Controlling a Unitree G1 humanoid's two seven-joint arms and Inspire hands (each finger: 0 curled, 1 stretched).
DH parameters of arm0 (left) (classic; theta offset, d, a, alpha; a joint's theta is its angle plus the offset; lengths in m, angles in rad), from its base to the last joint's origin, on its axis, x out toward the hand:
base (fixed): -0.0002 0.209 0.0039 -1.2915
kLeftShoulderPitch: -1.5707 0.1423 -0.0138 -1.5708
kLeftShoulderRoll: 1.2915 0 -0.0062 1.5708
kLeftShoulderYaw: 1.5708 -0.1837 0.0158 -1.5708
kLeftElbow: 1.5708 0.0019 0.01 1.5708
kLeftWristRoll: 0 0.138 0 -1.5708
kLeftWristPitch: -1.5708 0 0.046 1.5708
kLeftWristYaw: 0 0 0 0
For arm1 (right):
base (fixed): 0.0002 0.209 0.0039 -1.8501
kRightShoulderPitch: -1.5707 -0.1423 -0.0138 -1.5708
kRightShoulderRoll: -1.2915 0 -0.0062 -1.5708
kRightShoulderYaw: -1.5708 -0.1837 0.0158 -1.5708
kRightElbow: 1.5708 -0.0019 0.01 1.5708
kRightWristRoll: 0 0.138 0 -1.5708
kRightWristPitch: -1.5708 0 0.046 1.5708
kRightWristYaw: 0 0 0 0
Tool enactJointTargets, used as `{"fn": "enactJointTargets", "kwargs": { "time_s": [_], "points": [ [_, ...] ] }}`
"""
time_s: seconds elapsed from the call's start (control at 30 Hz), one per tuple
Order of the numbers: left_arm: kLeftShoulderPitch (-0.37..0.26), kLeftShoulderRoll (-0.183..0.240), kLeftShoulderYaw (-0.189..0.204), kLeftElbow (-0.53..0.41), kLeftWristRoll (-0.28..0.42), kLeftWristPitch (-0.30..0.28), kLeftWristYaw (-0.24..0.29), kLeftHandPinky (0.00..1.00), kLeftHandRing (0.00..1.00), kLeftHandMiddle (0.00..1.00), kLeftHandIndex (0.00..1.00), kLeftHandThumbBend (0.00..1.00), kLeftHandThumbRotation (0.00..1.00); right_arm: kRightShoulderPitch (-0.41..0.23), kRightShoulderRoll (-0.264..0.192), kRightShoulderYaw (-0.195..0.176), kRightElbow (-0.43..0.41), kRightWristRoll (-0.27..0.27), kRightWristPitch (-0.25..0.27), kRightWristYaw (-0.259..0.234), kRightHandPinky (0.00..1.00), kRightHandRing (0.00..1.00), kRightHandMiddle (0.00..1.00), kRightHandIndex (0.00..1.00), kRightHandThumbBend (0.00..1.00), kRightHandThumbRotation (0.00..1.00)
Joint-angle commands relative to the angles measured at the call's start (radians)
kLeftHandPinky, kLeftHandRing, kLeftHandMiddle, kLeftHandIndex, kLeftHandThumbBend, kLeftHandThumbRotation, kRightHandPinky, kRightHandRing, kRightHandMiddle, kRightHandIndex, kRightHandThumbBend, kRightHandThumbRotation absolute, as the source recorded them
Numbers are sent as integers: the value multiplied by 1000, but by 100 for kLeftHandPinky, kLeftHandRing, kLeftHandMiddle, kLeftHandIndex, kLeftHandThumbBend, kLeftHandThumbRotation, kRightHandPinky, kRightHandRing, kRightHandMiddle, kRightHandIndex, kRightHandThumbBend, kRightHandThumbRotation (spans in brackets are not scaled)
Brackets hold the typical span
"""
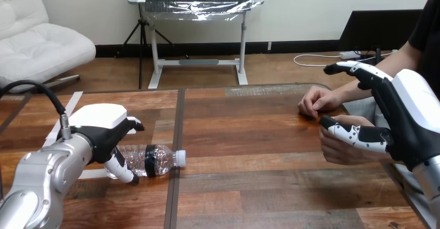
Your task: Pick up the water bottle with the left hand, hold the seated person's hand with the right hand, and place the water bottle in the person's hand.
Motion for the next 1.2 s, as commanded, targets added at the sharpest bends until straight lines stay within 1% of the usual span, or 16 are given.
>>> {"fn": "enactJointTargets", "kwargs": {
  "time_s": [0.0,0.1,0.2,0.3,0.4,0.5,0.6,0.7,0.8,0.87,0.93,1.0,1.1,1.17],
  "points": [
    [-71,-9,-4,11,-7,10,8,88,88,89,87,83,20,-25,8,-30,-32,17,-22,0,75,84,84,77,56,0],
    [-74,-14,-5,27,-17,15,8,87,89,89,87,83,20,-24,9,-31,-37,15,-15,1,75,84,83,77,56,0],
    [-74,-14,-8,36,-23,6,18,86,89,89,87,83,20,-25,11,-32,-38,20,-17,1,75,84,83,77,56,0],
    [-71,-24,-5,36,-26,17,27,85,89,89,87,82,20,-25,9,-32,-38,18,-14,3,75,84,83,77,56,0],
    [-67,-25,-1,42,-38,4,42,83,88,89,87,82,20,-29,5,-31,-26,10,-27,-5,74,83,82,76,57,0],
    [-66,-26,-4,43,-38,8,40,83,88,89,87,82,20,-27,8,-31,-35,11,-14,1,73,82,82,76,58,0],
    [-60,-31,6,47,-63,-6,59,81,87,89,87,81,20,-29,7,-32,-32,15,-14,3,73,82,82,76,58,0],
    [-57,-39,10,49,-79,1,74,80,87,88,87,82,19,-28,4,-32,-36,14,-10,9,73,82,82,76,58,0],
    [-51,-35,14,51,-104,-19,89,79,87,88,87,81,20,-30,6,-33,-36,17,-10,10,73,82,82,76,58,0],
    [-43,-47,31,59,-143,-34,116,79,86,88,87,81,20,-30,6,-33,-36,12,-7,9,73,82,82,76,58,0],
    [-40,-50,39,67,-171,-49,133,78,86,88,86,81,19,-31,4,-32,-34,10,-9,9,73,82,81,75,59,0],
    [-39,-46,38,74,-189,-61,141,78,86,88,87,81,21,-32,2,-33,-30,10,-13,10,73,81,81,75,59,0],
    [-36,-50,47,81,-225,-69,153,78,86,88,87,80,22,-34,3,-33,-25,15,-14,11,72,81,81,75,59,0],
    [-39,-48,44,103,-239,-87,165,78,86,88,87,79,24,-32,5,-32,-36,11,-1,14,72,81,81,75,59,0]
  ]
}}
